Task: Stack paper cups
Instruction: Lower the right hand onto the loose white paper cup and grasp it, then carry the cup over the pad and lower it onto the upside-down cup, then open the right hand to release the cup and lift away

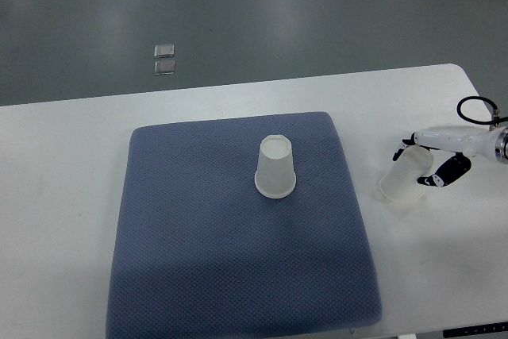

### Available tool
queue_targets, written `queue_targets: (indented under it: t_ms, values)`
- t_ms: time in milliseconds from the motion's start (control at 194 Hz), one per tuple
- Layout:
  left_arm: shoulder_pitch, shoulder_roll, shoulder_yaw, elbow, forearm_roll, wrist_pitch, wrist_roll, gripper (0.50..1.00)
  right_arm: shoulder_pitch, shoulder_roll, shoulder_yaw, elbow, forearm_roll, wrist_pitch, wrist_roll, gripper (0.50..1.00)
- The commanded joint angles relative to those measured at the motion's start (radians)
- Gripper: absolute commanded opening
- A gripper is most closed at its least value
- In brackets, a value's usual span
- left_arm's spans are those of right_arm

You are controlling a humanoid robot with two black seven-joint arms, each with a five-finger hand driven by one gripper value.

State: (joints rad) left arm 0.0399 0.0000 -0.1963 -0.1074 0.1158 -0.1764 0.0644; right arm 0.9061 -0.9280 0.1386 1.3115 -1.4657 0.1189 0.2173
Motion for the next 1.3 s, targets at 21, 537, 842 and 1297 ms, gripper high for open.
queue_targets:
  t_ms: [21,537,842,1297]
  values:
    - [0.000,0.000,0.000,0.000,0.001,0.000,0.000,1.000,0.085,0.002,0.001,0.002,0.007,0.033,0.043,0.633]
    - [0.000,0.000,0.000,0.000,0.001,0.000,0.000,1.000,0.326,0.215,0.150,-0.003,0.173,0.361,-0.016,0.633]
    - [0.000,0.000,0.000,0.000,-0.001,0.000,0.000,1.000,0.341,0.302,0.141,-0.026,0.173,0.372,-0.039,0.633]
    - [0.000,0.000,0.000,0.000,-0.001,0.000,0.000,1.000,0.332,0.353,0.130,-0.037,0.173,0.378,-0.067,0.639]
